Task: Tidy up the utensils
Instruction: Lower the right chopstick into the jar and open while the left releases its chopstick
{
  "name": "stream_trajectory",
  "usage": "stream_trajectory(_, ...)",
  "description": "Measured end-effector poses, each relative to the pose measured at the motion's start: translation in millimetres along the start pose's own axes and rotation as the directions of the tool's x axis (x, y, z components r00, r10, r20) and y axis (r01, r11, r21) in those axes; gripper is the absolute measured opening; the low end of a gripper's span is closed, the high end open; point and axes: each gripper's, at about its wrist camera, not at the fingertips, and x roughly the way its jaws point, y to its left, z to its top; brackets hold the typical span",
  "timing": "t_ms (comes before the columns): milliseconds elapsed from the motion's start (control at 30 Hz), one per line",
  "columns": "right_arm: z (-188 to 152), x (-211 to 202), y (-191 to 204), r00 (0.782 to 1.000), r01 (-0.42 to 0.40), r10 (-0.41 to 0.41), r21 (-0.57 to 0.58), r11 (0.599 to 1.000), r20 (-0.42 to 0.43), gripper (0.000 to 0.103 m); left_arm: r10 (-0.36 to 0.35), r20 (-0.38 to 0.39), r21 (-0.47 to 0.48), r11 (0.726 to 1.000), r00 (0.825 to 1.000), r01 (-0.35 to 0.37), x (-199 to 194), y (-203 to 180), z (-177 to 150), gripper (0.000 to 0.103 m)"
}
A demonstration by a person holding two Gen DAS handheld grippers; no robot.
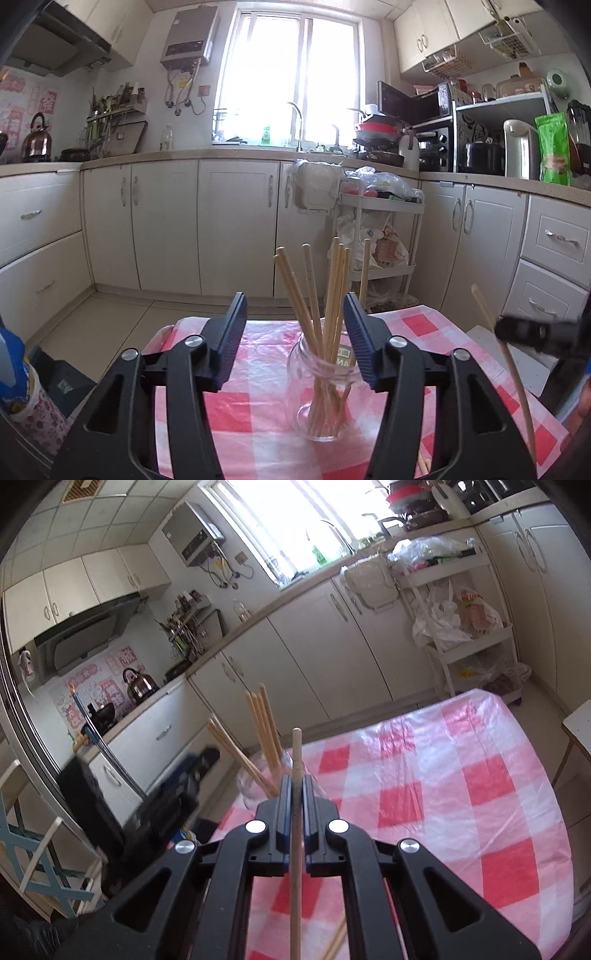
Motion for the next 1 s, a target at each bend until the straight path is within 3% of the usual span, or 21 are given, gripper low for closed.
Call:
stream_trajectory(133, 33.0, 9.7, 28.2, 0.988, -0.026, 0.026, -0.003, 1.000, 0.149, 0.006, 0.039, -0.025, -0.094, 0.995, 0.999, -0.041, -19.9, 25.5, -22.4, 0.056)
stream_trajectory(267, 59.1, 34.3, 43.7, 0.965, -0.023, 0.015, 0.029, 0.999, 0.263, 0.006, 0.073, -0.061, -0.233, 0.969, 0.995, -0.085, -23.0, 56.4, -43.9, 0.056)
stream_trajectory(500, 75.4, 71.4, 42.1, 0.913, 0.026, -0.069, 0.114, 0.993, 0.401, 0.006, 0.042, -0.027, -0.360, 0.932, 0.999, -0.049, -27.6, 81.9, -49.0, 0.056)
stream_trajectory(767, 58.7, 104.9, 50.6, 0.887, 0.135, -0.130, 0.019, 0.991, 0.443, 0.006, -0.012, -0.037, -0.363, 0.932, 0.999, -0.002, -20.1, 77.5, -53.1, 0.059)
stream_trajectory(1000, 39.0, 108.0, 66.6, 0.895, 0.180, -0.124, -0.092, 0.979, 0.429, 0.006, -0.002, -0.043, -0.382, 0.924, 0.999, -0.015, -18.0, 84.3, -54.5, 0.060)
